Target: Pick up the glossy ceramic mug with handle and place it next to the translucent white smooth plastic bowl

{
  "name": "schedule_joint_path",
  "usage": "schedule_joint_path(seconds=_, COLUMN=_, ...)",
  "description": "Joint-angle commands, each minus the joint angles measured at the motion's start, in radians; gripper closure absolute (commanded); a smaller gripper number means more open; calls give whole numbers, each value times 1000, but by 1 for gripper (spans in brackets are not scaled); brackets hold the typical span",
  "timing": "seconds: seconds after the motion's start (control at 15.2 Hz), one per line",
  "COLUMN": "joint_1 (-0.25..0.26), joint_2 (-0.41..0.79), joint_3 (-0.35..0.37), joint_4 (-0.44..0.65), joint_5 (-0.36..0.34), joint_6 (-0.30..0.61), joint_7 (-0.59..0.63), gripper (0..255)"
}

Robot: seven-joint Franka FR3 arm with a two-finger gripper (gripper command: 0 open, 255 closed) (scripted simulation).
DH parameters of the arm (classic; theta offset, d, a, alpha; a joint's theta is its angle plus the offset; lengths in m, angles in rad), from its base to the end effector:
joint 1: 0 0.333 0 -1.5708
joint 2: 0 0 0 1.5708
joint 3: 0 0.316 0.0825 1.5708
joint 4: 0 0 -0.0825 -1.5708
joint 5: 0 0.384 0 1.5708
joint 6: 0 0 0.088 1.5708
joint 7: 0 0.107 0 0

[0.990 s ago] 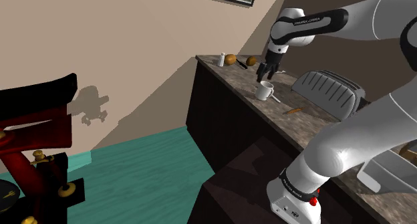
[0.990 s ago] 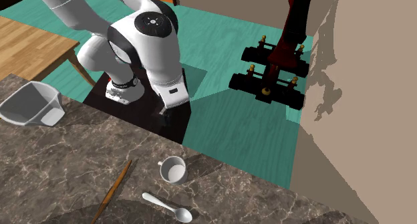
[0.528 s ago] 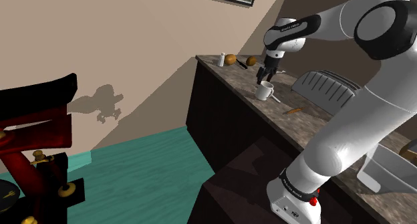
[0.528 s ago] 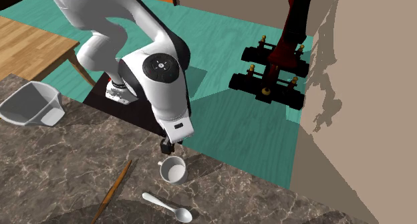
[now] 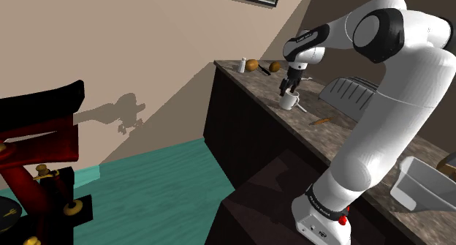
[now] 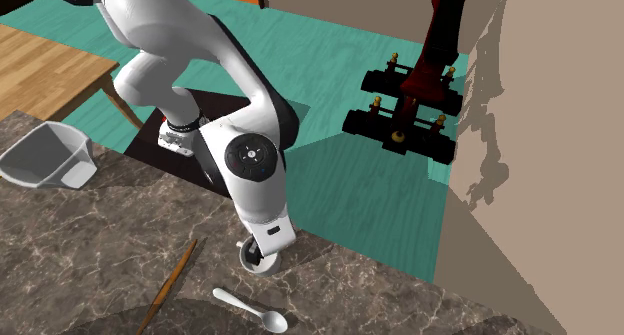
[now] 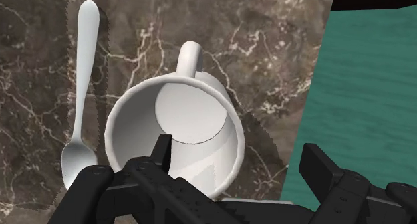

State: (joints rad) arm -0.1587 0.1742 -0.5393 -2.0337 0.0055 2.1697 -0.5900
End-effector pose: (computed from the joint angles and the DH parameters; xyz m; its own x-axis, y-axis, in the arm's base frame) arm 0.4467 -0.3650 0.3714 0.9926 -0.1065 -0.0583 -0.1028 -0.9927 0.0627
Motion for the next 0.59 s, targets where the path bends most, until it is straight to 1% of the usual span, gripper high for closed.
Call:
schedule_joint_path(seconds=0.0, joint_1=-4, joint_2=14, joint_3=1, joint_4=-12, joint_5=9, joint_6=25, joint_7=-8, gripper=0)
schedule_joint_path(seconds=0.2, joint_1=-9, joint_2=34, joint_3=3, joint_4=-27, joint_5=21, joint_6=57, joint_7=-17, gripper=0)
schedule_joint_path(seconds=0.53, joint_1=-9, joint_2=34, joint_3=3, joint_4=-27, joint_5=21, joint_6=57, joint_7=-17, gripper=0)
